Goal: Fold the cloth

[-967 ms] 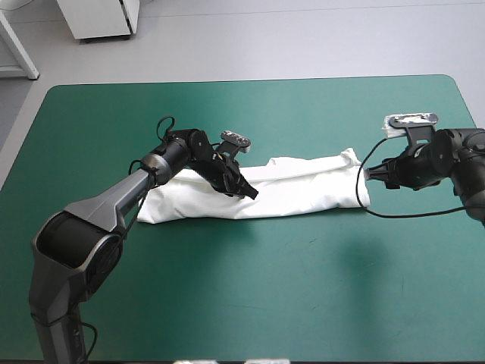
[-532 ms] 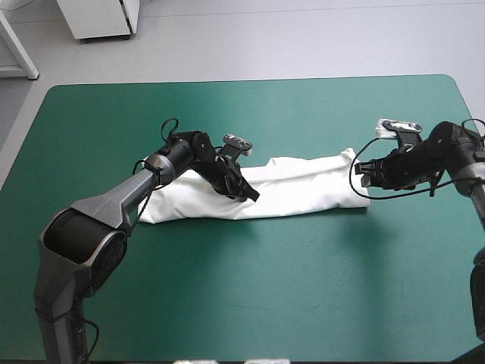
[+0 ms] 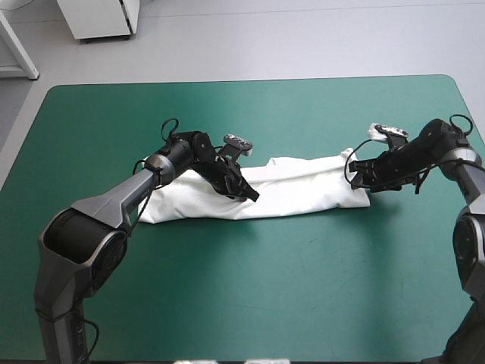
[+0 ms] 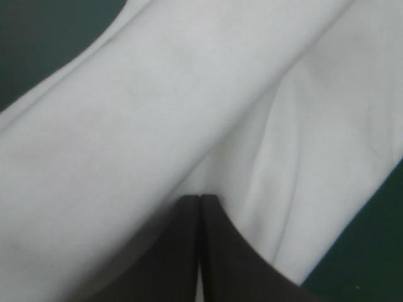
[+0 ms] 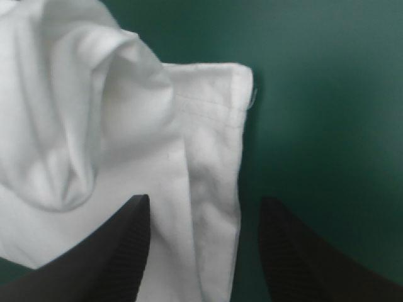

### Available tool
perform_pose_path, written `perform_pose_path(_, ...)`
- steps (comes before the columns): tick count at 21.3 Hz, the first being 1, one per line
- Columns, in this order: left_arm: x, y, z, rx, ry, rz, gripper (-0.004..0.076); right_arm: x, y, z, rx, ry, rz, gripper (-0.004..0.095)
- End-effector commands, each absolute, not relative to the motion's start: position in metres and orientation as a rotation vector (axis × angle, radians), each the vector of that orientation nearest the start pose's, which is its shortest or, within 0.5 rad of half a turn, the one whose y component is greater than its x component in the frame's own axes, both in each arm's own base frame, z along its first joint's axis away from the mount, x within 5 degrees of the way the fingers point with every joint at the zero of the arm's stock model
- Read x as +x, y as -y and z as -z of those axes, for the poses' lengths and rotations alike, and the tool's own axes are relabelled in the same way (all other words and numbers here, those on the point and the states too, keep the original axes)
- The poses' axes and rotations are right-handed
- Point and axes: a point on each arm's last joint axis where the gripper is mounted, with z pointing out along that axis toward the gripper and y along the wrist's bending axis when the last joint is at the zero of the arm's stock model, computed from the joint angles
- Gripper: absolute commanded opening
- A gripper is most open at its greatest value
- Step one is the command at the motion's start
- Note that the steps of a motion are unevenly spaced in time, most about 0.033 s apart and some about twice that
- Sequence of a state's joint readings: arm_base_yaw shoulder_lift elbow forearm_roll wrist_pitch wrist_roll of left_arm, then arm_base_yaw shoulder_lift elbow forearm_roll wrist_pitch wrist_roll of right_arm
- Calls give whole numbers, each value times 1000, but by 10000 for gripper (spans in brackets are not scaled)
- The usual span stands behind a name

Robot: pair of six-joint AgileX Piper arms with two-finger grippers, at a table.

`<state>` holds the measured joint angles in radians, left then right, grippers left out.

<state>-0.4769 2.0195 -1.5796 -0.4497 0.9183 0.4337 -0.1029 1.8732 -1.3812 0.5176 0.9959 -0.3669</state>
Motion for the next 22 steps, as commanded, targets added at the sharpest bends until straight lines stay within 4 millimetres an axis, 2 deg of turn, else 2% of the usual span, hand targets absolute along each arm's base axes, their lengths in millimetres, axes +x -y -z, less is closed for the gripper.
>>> perform_pose_path(1,364,229,-243,921,-2551,611,-9,386,0,-239,-20,-2738,-648,502)
perform_pose_path(5,364,229,-243,925,-2549,610,-9,390,-3,-227,-10,-2762,-697,499)
perform_pose_path(9,364,229,-243,926,-2551,610,-9,393,-18,-211,-57,-2800,-748,481)
perform_pose_path(10,364,229,-243,926,-2551,610,-9,394,-22,-208,-80,-2807,-752,444)
perform_pose_path(13,364,229,-243,926,-2551,610,-9,394,-30,-203,-127,-2817,-760,234)
perform_pose_path(15,364,229,-243,926,-2551,610,-9,395,-32,-203,-137,-2809,-768,6)
perform_pose_path(18,364,229,-243,926,-2551,610,-9,393,-33,-209,-149,-2806,-792,-13)
perform_pose_path(22,364,229,-243,929,-2554,612,-9,396,-35,-236,-197,-2762,-847,-13)
